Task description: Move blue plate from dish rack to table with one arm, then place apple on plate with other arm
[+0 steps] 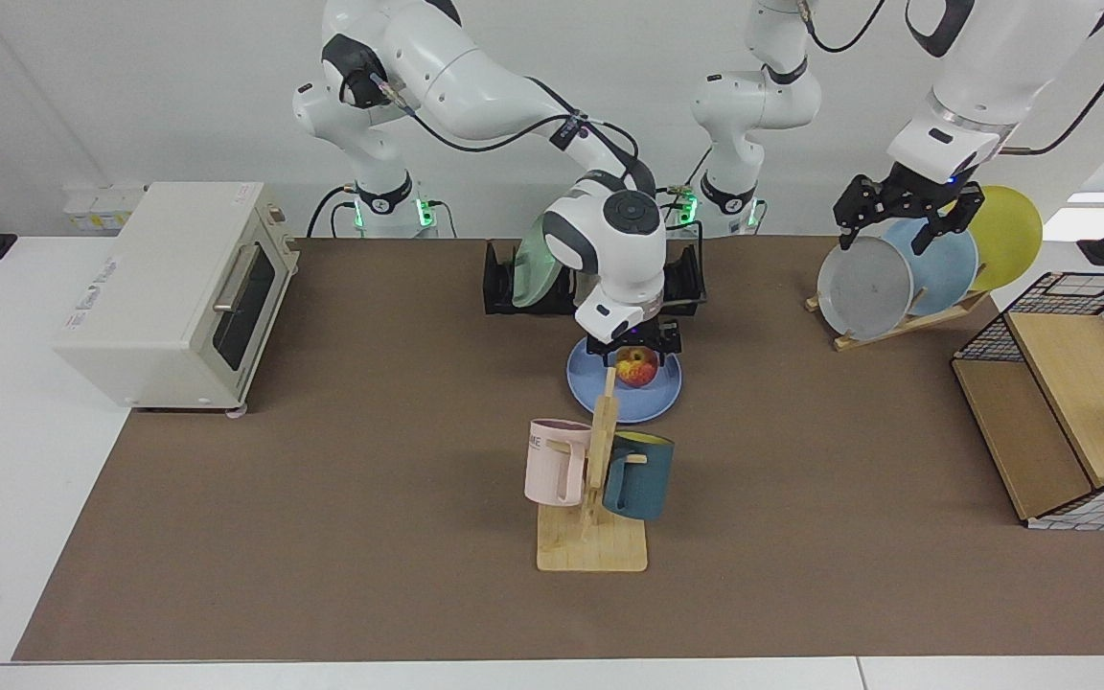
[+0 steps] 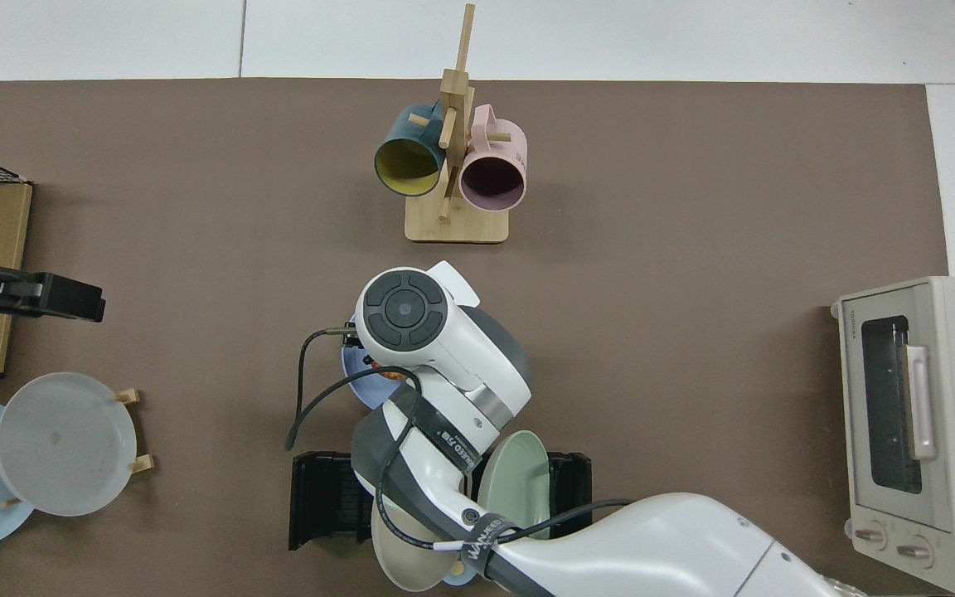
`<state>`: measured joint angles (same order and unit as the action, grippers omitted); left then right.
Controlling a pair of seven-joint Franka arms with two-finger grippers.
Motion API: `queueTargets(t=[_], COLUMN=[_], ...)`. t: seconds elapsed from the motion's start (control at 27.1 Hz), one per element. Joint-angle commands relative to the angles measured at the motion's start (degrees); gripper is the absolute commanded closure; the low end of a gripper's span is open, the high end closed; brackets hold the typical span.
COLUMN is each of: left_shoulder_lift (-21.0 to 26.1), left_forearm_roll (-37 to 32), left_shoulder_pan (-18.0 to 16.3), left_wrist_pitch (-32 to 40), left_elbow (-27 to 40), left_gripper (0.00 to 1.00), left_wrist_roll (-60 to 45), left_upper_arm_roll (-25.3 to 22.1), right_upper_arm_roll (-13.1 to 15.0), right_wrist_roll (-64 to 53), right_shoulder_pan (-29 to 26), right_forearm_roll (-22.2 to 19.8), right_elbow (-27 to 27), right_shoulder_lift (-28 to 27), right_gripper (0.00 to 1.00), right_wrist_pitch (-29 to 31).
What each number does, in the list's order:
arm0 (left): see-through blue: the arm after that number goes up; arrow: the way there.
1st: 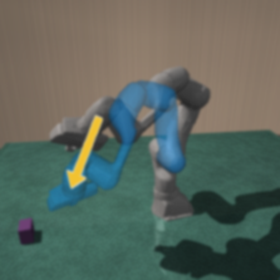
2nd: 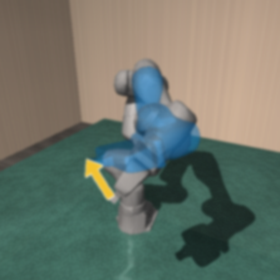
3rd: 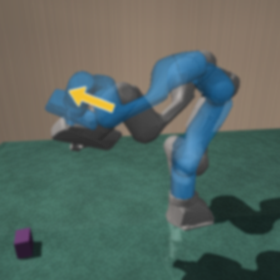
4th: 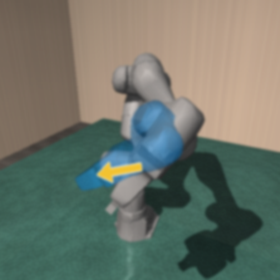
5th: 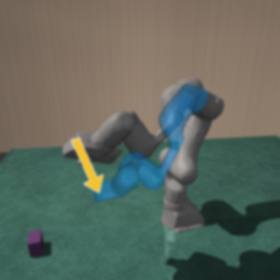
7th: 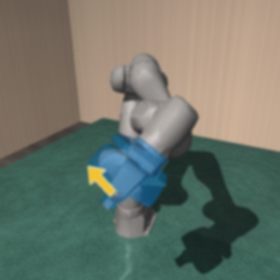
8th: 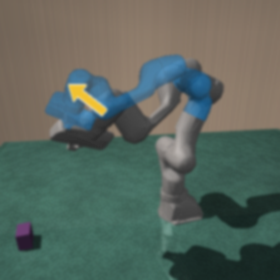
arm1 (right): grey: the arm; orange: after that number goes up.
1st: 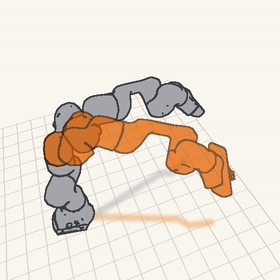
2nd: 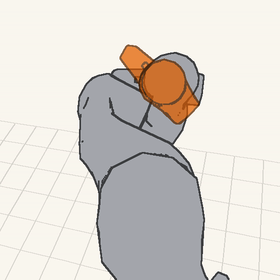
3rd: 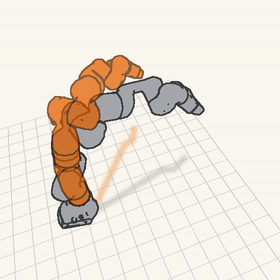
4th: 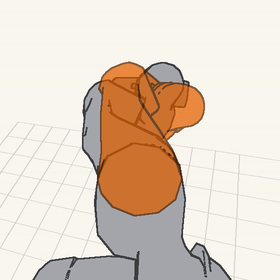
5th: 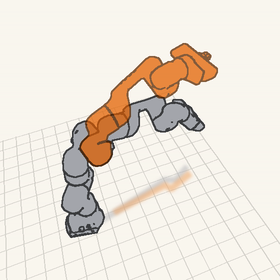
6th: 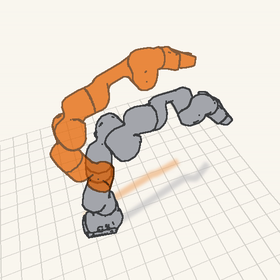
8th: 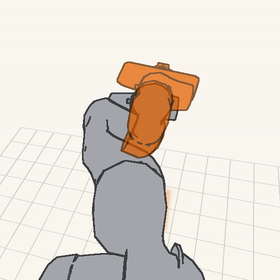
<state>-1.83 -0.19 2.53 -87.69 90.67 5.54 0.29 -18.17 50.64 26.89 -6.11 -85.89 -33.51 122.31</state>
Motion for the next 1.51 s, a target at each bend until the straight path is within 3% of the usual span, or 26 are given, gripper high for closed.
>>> queueTargets(t=[0.0,0.22,0.52,0.74,1.14,1.48], left_shoulder_lift=[-0.1,-0.2,-0.2,-0.2,-0.2,-0.2], left_forearm_roll=[-1.0,-1.0,-1.0,-1.0,-1.0,-1.0], left_shoulder_pan=[-0.2,-0.2,-0.2,-0.2,-0.2,-0.2], left_wrist_pitch=[1.1,1.1,1.1,1.1,1.1,1.1], left_elbow=[-0.6,-0.6,-0.6,-0.6,-0.6,-0.6], left_gripper=[0.00,0.00,0.00,0.00,0.00,0.00], left_wrist_roll=[-0.1,-0.1,-0.1,-0.1,-0.1,-0.1], left_upper_arm_roll=[0.2,0.2,0.2,0.2,0.2,0.2], right_upper_arm_roll=[-0.7,-0.5,-0.5,0.2,10.4,15.1], right_wrist_roll=[0.1,-5.7,-19.2,-27.3,-40.2,-44.2], right_shoulder_pan=[-3.2,-7.4,-18.2,-24.0,-25.0,-25.0], right_forearm_roll=[-0.2,2.0,3.6,3.7,7.5,7.3], right_elbow=[-0.1,-2.3,-6.6,-6.5,-5.4,-5.3], right_shoulder_lift=[4.3,10.9,17.9,19.8,25.0,29.8], right_gripper=[0.00,0.00,0.00,0.00,0.00,0.00], right_wrist_pitch=[-4.6,-4.7,-5.3,-7.0,-14.6,-19.1])
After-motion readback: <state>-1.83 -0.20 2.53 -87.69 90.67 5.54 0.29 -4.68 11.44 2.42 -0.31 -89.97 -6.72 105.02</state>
